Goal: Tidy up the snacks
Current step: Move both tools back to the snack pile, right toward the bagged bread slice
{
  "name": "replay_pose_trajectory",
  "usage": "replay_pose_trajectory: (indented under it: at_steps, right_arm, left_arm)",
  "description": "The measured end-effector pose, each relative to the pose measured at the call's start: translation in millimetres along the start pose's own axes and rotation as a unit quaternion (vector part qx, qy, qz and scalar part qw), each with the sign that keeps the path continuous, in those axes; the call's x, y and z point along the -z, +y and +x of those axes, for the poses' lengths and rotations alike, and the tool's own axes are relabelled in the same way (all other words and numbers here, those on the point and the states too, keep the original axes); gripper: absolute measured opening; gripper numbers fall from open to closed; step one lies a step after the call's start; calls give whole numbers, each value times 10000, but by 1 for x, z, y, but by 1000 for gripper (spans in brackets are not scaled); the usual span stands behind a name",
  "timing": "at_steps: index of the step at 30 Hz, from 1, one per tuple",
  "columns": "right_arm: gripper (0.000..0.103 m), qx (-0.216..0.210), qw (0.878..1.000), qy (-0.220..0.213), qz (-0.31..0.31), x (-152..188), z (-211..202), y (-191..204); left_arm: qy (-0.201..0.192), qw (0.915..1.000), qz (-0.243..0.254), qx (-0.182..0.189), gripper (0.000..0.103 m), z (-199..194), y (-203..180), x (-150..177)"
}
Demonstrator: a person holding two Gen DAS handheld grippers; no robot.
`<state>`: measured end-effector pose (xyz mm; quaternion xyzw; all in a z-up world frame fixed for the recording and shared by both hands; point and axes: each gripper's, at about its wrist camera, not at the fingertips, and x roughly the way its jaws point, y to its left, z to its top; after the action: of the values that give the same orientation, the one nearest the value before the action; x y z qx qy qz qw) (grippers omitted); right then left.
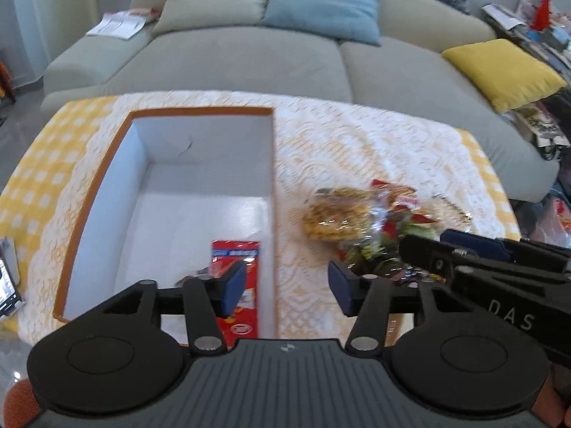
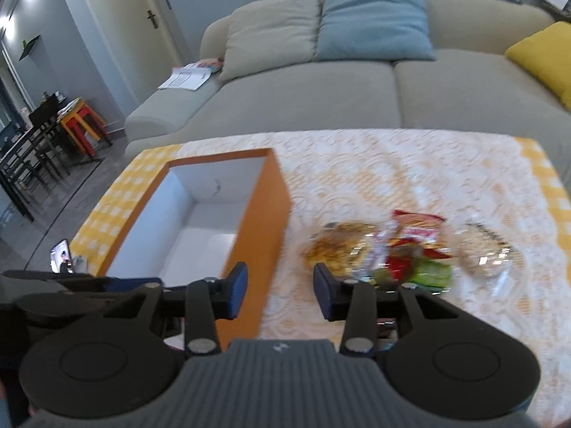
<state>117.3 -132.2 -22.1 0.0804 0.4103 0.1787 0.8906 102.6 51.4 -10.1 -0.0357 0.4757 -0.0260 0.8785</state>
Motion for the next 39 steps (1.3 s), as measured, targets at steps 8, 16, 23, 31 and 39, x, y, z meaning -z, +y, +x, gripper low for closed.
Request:
replay_pose_trajectory:
  at_steps: [8,16,23,31,39]
  right_arm:
    - [52,323,9991,7,280,24,-25,-52]
    - [52,626,9954,537,489,61,-23,-100]
    - [52,640,9874,1006,1037,95,-1,-129]
    - [52,527,9698,1328,1975,116,18,-158]
    - [55,497,9653,1230,2250,115,31,-163]
  left_arm:
    - [-122,9988,359,294,64,-8,-35,13]
    - [286,9920,995,727,64,15,-82,37]
    - [841,9876,1072,774,64,52,-97,63]
    - [1314,9851,970,532,58,96,-95,80]
    - [1491,9831,911,543,44,110,-94,83]
